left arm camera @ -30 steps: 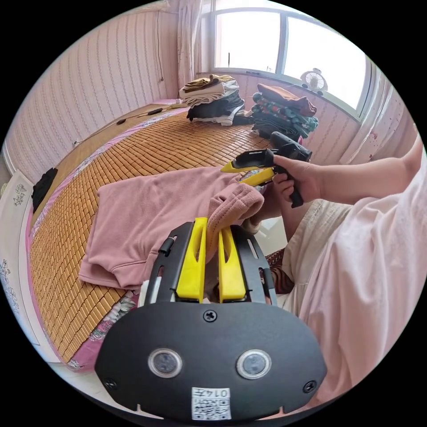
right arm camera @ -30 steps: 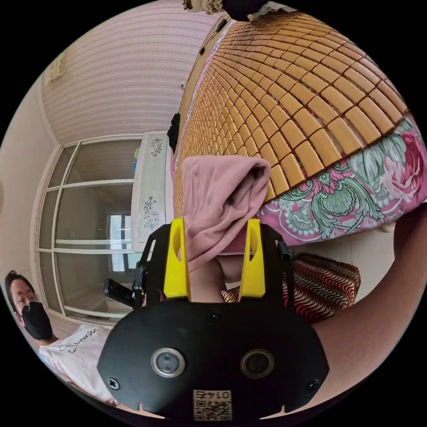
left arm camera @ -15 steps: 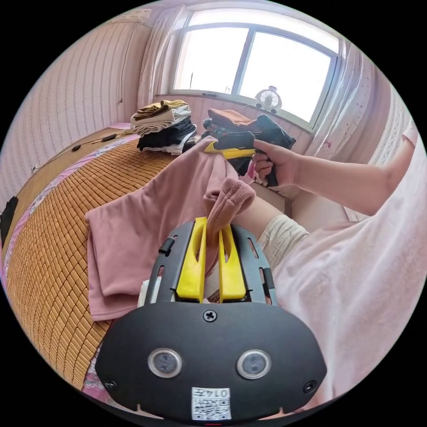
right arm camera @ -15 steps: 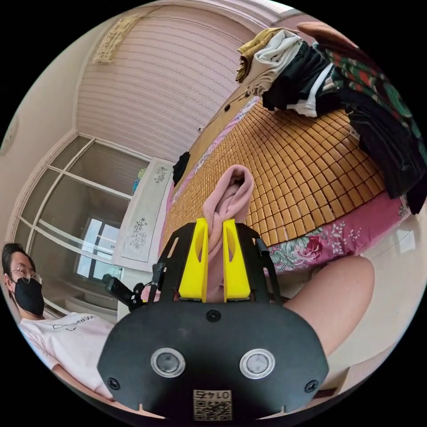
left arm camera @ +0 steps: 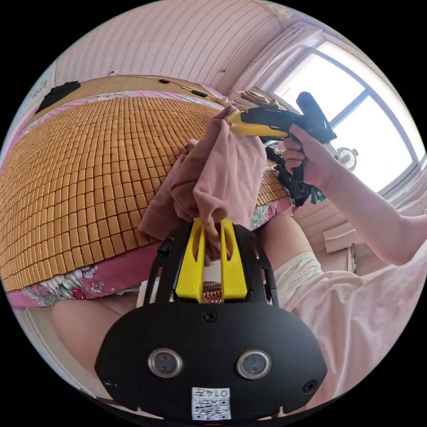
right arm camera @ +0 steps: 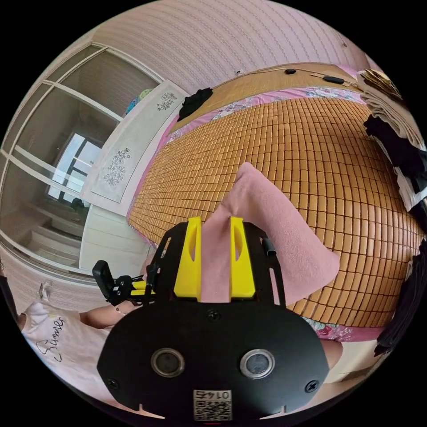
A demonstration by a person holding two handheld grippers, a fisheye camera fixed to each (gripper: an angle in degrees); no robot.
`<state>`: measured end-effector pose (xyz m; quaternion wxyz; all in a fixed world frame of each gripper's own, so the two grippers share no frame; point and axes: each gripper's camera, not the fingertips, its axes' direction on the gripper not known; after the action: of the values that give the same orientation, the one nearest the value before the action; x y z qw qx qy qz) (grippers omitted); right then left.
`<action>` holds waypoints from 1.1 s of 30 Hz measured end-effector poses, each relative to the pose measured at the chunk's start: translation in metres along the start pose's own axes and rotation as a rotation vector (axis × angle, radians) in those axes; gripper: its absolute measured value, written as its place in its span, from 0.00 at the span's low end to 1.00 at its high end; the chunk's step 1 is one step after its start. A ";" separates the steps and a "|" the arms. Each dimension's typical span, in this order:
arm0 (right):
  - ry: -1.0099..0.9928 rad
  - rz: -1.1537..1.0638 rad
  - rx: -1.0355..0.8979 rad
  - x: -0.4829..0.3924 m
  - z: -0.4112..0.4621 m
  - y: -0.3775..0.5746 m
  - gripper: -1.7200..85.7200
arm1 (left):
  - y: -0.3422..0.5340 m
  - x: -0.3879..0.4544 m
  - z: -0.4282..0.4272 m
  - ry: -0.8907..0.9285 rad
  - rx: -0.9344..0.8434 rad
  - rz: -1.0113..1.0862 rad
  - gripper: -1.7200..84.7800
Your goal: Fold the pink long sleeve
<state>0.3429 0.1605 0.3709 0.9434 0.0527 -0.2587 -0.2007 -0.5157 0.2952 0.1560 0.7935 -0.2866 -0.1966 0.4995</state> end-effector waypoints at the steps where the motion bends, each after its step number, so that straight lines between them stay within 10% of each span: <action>1: -0.005 -0.006 -0.039 -0.005 0.015 -0.015 0.11 | 0.000 -0.014 0.004 -0.013 -0.030 -0.049 0.09; 11: 0.412 -0.084 -0.029 -0.044 0.000 -0.060 0.12 | -0.020 -0.056 -0.001 -0.125 -0.031 -0.135 0.11; 33: 0.527 -0.195 -0.519 -0.094 0.159 -0.217 0.04 | -0.103 -0.078 0.072 -0.194 -0.289 -0.028 0.02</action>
<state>0.1118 0.0013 0.4200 0.9360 -0.1140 0.0586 -0.3278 -0.5222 0.2087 0.2759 0.7284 -0.3454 -0.3459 0.4801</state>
